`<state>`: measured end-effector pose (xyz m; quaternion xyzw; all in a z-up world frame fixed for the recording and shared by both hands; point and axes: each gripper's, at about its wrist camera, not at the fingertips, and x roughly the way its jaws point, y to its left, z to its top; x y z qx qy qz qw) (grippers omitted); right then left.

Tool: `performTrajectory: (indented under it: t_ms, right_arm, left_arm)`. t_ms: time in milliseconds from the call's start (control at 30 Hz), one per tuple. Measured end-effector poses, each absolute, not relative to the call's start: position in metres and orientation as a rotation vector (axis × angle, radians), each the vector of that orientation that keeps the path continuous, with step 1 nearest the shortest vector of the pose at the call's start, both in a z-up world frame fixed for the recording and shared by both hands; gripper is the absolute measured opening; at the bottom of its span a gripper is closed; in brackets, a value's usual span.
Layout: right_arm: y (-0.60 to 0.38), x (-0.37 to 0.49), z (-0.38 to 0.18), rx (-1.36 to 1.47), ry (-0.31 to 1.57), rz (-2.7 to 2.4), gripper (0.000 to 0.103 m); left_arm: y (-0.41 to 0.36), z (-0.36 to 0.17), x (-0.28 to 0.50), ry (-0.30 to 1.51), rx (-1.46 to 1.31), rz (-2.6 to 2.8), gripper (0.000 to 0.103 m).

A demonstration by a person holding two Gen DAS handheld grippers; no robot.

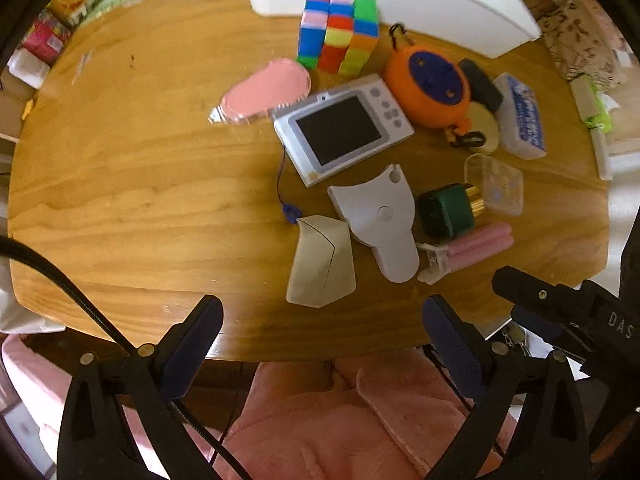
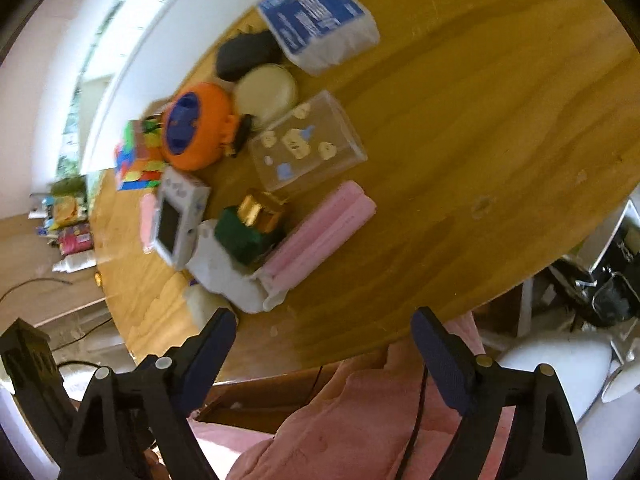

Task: Organize rigid objects
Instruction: 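Close left tool on beige folded pad while right tool grasps pink hair roller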

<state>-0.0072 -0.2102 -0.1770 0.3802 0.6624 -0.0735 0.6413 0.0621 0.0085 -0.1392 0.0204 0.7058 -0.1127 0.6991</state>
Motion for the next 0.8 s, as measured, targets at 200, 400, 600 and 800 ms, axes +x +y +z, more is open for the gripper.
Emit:
performTrajectory:
  t_ms: [200, 400, 600, 800]
  right_arm:
    - [-0.213, 0.007, -0.194, 0.84, 1.58, -0.171, 0.081]
    - [-0.218, 0.017, -0.207, 0.818, 1.63, -0.162, 0.075]
    - [-0.222, 0.026, -0.21, 0.811, 1.639, -0.163, 0.071]
    - [-0.23, 0.035, -0.208, 0.786, 1.645, -0.161, 0.07]
  left_arm:
    - [0.003, -0.164, 0.073, 1.675, 0.044, -0.214, 0.096]
    - [0.006, -0.186, 0.082, 1.748, 0.043, -0.16, 0.094]
    - [0.007, -0.204, 0.089, 1.803, 0.024, -0.134, 0.081]
    - [0.013, -0.216, 0.094, 1.835, 0.011, -0.126, 0.066]
